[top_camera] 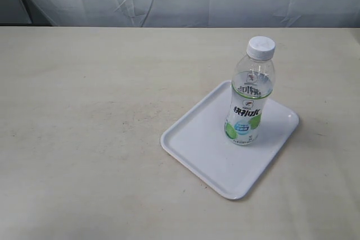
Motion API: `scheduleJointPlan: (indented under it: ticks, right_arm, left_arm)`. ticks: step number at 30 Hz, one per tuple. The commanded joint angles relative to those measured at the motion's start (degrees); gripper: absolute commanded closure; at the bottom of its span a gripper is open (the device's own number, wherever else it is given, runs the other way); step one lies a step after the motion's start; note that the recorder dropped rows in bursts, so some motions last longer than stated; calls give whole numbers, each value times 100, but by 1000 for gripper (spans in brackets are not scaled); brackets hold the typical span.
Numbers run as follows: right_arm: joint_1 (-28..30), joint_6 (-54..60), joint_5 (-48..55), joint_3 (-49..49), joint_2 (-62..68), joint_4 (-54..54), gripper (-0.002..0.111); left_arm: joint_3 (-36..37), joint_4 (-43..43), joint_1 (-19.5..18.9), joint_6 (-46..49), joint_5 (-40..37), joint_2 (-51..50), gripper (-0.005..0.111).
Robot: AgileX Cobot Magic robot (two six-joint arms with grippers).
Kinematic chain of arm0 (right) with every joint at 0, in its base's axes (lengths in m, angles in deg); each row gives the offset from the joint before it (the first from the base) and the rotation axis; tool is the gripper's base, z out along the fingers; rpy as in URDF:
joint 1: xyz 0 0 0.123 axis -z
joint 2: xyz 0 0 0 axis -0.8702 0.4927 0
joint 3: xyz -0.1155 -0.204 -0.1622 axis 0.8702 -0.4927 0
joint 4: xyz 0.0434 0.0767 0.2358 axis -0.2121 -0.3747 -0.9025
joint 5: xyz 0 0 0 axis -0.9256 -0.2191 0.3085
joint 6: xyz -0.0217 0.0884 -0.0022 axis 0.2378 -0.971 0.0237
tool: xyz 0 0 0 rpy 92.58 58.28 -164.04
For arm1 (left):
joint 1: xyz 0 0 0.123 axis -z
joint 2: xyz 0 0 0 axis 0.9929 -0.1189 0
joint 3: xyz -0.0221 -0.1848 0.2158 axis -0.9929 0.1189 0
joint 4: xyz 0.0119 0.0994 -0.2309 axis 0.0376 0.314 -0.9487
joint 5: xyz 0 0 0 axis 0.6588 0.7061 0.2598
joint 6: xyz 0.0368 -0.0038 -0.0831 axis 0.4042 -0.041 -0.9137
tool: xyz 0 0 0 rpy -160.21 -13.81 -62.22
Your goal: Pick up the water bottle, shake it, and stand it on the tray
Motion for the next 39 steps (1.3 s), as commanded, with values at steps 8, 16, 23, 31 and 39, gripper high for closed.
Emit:
scheduleJointPlan:
  ticks: [8, 16, 23, 31, 39]
  right_arm:
    - [231, 18, -658, -631, -34, 684, 4]
    - [231, 18, -624, -631, -34, 684, 4]
    - [231, 18, -624, -631, -34, 684, 4]
    - [231, 18, -626, -631, -34, 593, 4]
    - [231, 18, -626, -631, -34, 593, 4]
  left_arm:
    - [21, -58, 2, -7, 55, 26, 106]
    - [21, -58, 2, -7, 55, 26, 106]
    - [21, -58, 2, -7, 55, 26, 106]
    - [21, -58, 2, -7, 55, 26, 106]
    - [21, -58, 2, -7, 55, 26, 106]
